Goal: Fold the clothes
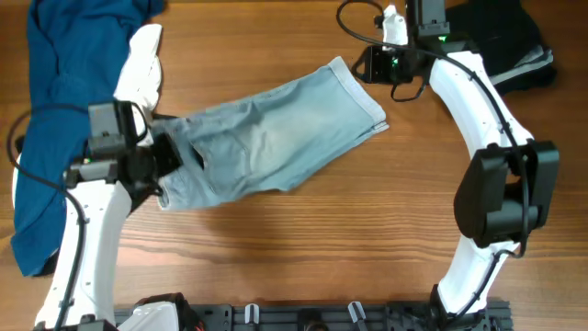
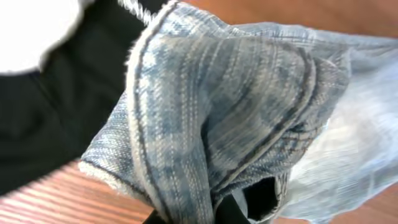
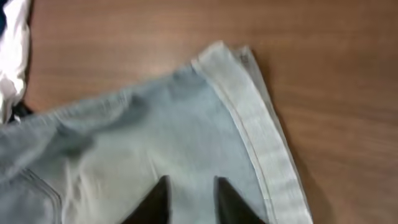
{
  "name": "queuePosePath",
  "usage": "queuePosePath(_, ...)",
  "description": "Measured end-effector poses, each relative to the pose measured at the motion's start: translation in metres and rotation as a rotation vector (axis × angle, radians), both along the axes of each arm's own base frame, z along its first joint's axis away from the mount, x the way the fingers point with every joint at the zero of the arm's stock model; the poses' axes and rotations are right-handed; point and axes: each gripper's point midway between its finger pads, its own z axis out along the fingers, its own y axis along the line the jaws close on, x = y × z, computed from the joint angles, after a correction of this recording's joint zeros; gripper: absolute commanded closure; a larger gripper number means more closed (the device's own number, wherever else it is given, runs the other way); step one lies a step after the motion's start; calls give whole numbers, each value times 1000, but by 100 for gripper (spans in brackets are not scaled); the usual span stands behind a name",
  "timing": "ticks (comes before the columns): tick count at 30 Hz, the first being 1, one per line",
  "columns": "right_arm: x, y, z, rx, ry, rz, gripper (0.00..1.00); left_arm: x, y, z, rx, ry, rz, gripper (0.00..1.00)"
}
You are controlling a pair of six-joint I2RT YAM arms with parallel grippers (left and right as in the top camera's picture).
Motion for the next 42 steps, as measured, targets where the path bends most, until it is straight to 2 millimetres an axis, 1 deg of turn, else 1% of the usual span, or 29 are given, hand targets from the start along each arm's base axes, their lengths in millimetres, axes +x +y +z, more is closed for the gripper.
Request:
queuePosePath(1, -2, 3, -3, 9, 15, 7, 96, 6, 3, 8, 18, -22, -12, 96)
queuePosePath(2, -8, 10, -8, 38, 42, 29, 96, 12, 5, 17, 42, -42, -30, 96)
queuePosePath(4, -17, 20, -17, 65, 70, 55, 96, 23, 8, 25, 67, -59, -53, 96)
queuePosePath(5, -21, 27, -23, 76, 80, 72, 96, 30, 10, 26, 75, -68, -62, 96)
queuePosePath(6, -28, 35, -34, 82, 101, 89, 96, 39, 11, 25, 84, -76, -71, 96)
queuePosePath(8, -37, 43, -54, 89, 133, 95, 96, 51, 13, 17, 90, -66, -77, 96)
queuePosePath(10, -44, 37, -74, 56, 167, 63, 96, 63, 14, 17, 87, -72, -80, 96)
queuePosePath(11, -46, 28, -85, 19, 187, 28, 96, 70, 14, 24, 85, -93, -82, 96)
queuePosePath(12, -47, 19, -93, -20, 196, 4, 96, 81, 14, 38, 85, -137, -85, 96)
queuePosePath(15, -44, 8, -101, -78, 196, -31, 95, 96, 9, 62, 73, -215, -88, 96)
queuePosePath(16, -44, 6, -106, -88, 204, -35, 96, 101, 3, 68, 66, -239, -94, 96)
queuePosePath(17, -44, 6, -108, -87, 209, -42, 96, 103, -7, 70, 56, -245, -109, 96)
queuePosePath(19, -42, 7, -109, -80, 213, -51, 96, 108, -29, 65, 30, -244, -133, 96)
queuePosePath(21, -37, 8, -111, -74, 207, -59, 96, 122, -49, 56, -5, -251, -137, 96)
queuePosePath(23, -35, 10, -113, -61, 205, -61, 96, 143, -80, 40, -60, -268, -139, 96)
queuePosePath(24, -35, 11, -113, -57, 207, -62, 96, 149, -90, 37, -78, -279, -141, 96)
queuePosePath(25, -35, 11, -113, -55, 209, -64, 95, 161, -109, 36, -114, -316, -148, 96)
queuePosePath(26, -35, 11, -113, -54, 210, -66, 96, 166, -123, 34, -142, -331, -154, 96)
queuePosePath(28, -35, 11, -113, -50, 212, -68, 96, 176, -162, 28, -206, -364, -178, 96)
queuePosePath(30, -35, 12, -113, -43, 213, -68, 96, 181, -185, 23, -248, -381, -184, 96)
queuePosePath(31, -35, 12, -113, -41, 214, -68, 96, 182, -203, 16, -281, -376, -186, 96)
queuePosePath(36, -33, 17, -114, -9, 219, -71, 96, 188, -246, -3, -378, -385, -174, 96)
queuePosePath(38, -32, 20, -115, 8, 219, -71, 96, 191, -260, 1, -413, -419, -180, 96)
queuePosePath(40, -32, 22, -117, 23, 224, -71, 96, 189, -274, 8, -445, -439, -188, 96)
queuePosePath(42, -32, 23, -117, 27, 226, -72, 96, 187, -282, 10, -468, -441, -182, 96)
